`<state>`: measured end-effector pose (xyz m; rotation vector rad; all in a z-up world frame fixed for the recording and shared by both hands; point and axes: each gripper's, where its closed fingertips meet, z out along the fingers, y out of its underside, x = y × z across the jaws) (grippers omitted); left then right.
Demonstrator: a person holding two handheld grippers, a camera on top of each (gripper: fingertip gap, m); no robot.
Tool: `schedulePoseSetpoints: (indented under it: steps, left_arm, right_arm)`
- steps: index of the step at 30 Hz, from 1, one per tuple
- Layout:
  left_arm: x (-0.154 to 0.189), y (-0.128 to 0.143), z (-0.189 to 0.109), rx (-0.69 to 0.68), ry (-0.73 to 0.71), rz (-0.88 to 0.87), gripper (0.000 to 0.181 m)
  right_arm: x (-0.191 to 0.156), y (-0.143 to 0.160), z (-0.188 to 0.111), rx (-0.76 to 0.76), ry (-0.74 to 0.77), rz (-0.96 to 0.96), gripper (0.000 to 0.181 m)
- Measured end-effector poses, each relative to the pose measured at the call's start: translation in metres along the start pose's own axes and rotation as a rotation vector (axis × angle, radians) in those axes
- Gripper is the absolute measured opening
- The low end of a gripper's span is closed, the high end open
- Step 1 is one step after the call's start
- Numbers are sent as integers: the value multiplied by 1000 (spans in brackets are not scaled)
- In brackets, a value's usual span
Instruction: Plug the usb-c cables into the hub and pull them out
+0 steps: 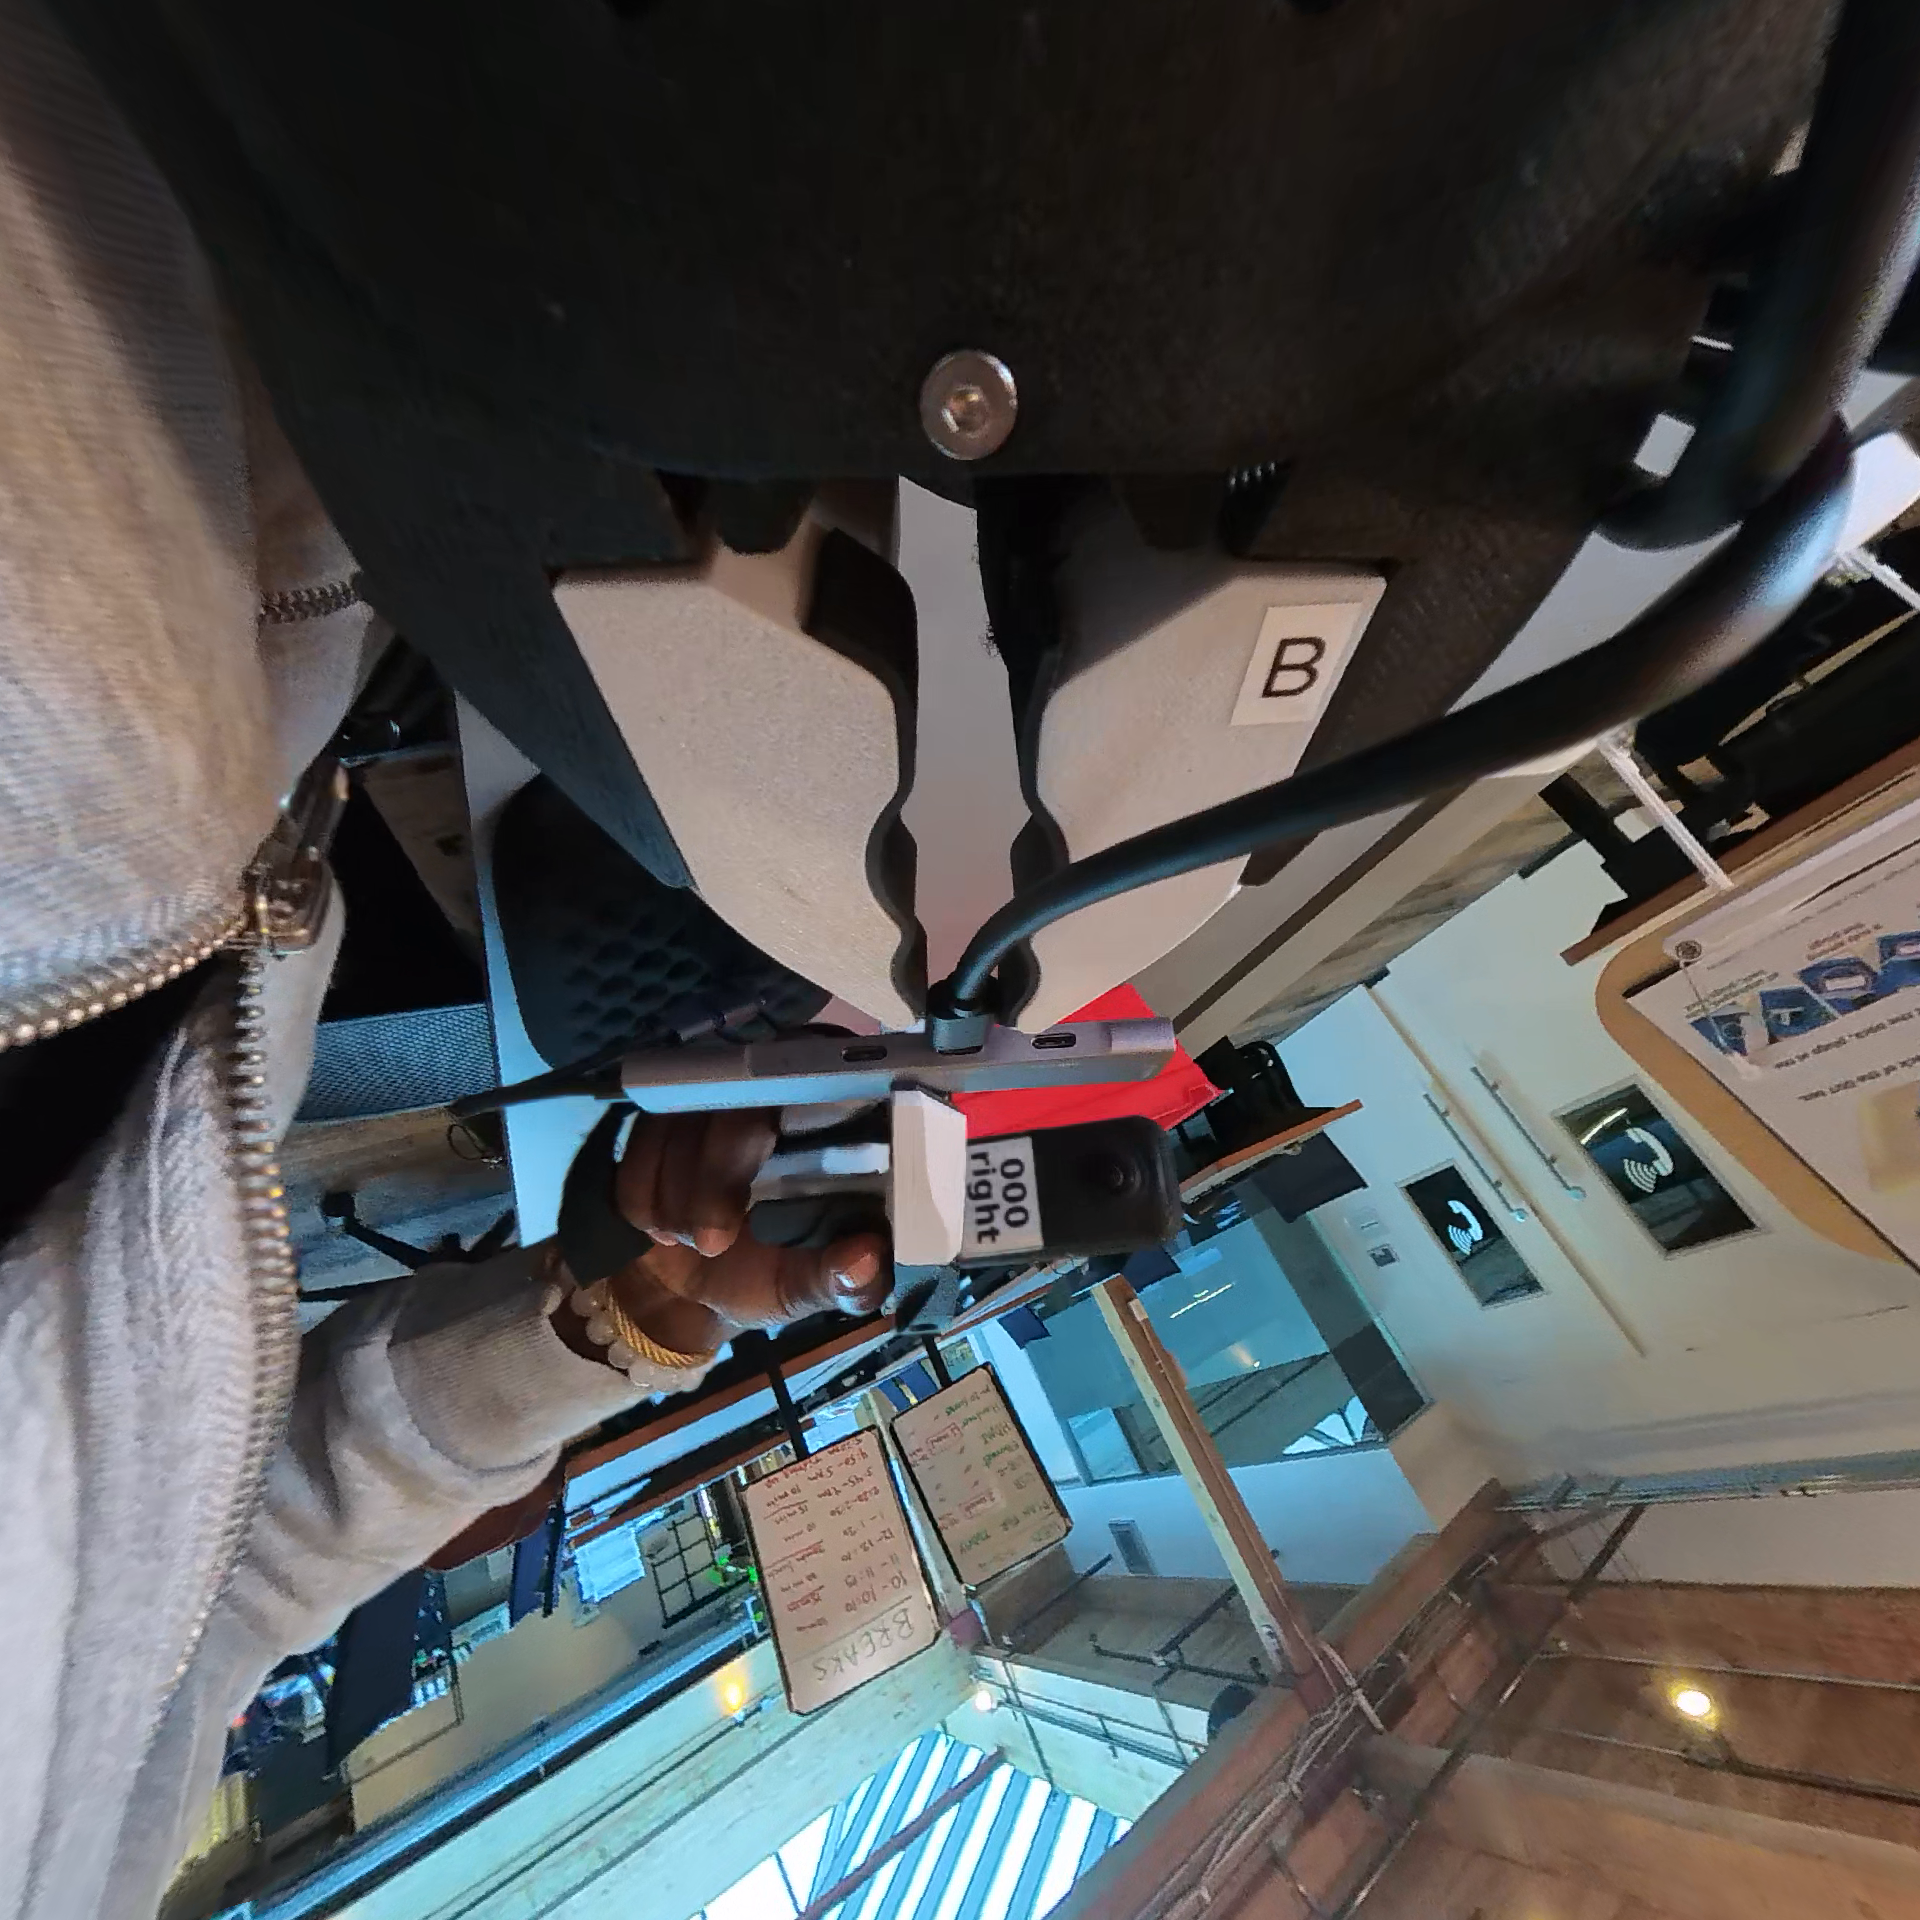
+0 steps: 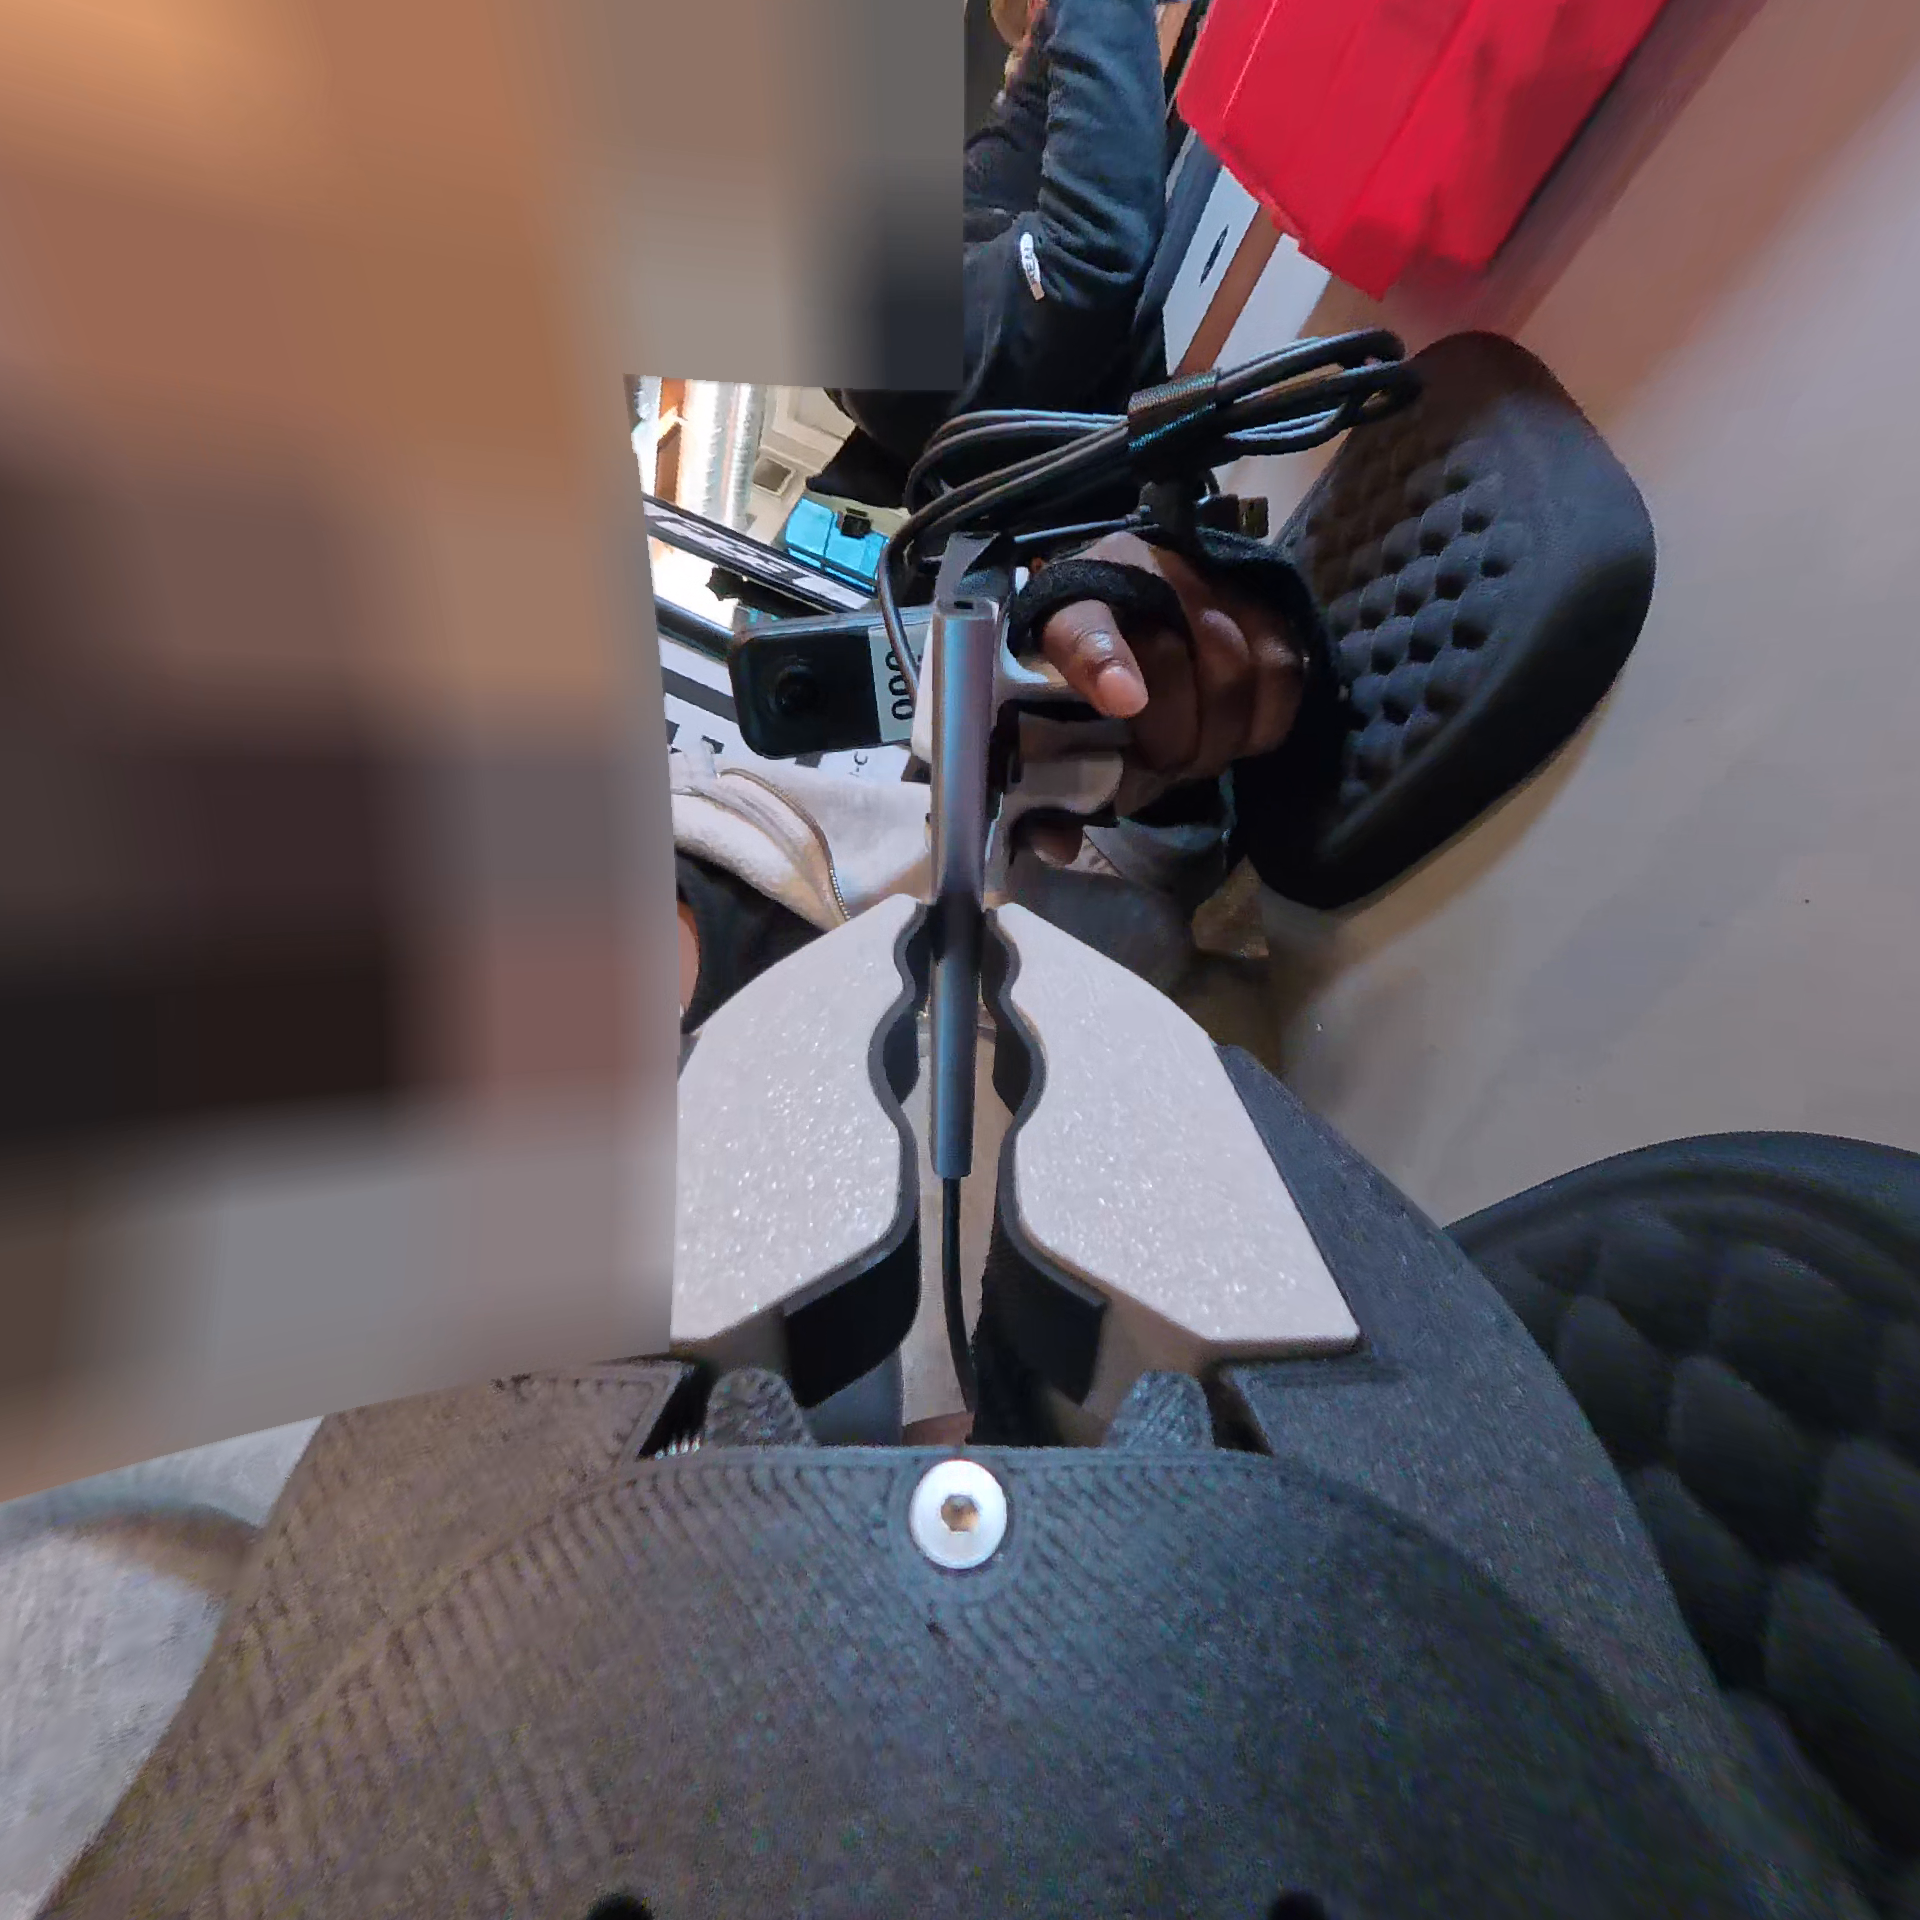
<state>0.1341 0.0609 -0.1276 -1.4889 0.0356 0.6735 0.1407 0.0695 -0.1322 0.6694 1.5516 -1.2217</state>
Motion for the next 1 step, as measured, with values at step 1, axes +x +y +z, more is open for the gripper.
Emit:
schedulePoseSetpoints:
  steps: [1]
  left_arm:
    - [1, 0, 0, 3, 4, 4, 13]
  right_arm:
    - [0, 1, 0, -6, 3, 1, 8]
